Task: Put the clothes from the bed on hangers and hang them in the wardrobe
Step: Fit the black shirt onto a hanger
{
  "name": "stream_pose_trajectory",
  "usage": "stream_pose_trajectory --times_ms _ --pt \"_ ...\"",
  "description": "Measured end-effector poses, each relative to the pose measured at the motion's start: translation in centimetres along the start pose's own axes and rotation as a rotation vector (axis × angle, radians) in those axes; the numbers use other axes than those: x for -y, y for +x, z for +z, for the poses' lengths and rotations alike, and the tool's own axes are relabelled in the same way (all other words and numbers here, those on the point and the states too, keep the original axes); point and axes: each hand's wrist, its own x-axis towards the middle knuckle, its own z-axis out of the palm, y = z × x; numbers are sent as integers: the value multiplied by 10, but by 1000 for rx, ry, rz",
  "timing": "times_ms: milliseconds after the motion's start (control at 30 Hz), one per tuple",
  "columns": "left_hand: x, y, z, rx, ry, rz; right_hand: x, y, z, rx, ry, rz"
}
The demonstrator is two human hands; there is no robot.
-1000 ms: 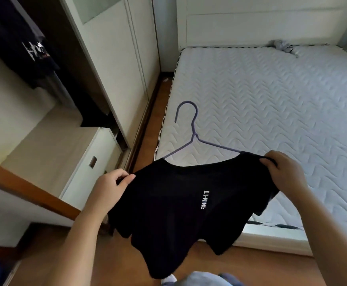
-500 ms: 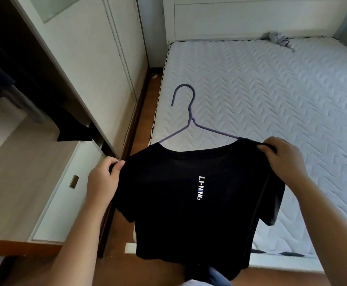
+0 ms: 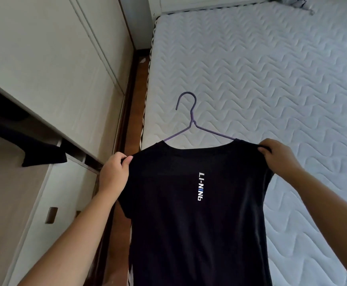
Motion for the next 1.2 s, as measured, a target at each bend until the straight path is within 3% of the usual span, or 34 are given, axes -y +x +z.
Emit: stream_pose_trajectory --times_ms 300,633,900,1033,1200 --pt "49 99 155 111 78 -113 -59 124 116 72 -27 107" --pt "100 153 271 191 39 -127 -116 194 207 113 -70 226" --pt "111 146 304 75 115 -39 -130 198 233 48 -35 304" --pt "107 136 307 26 216 -12 -127 198 236 91 -44 342" --pt "98 129 291 189 281 -98 -109 191 228 150 -138 415"
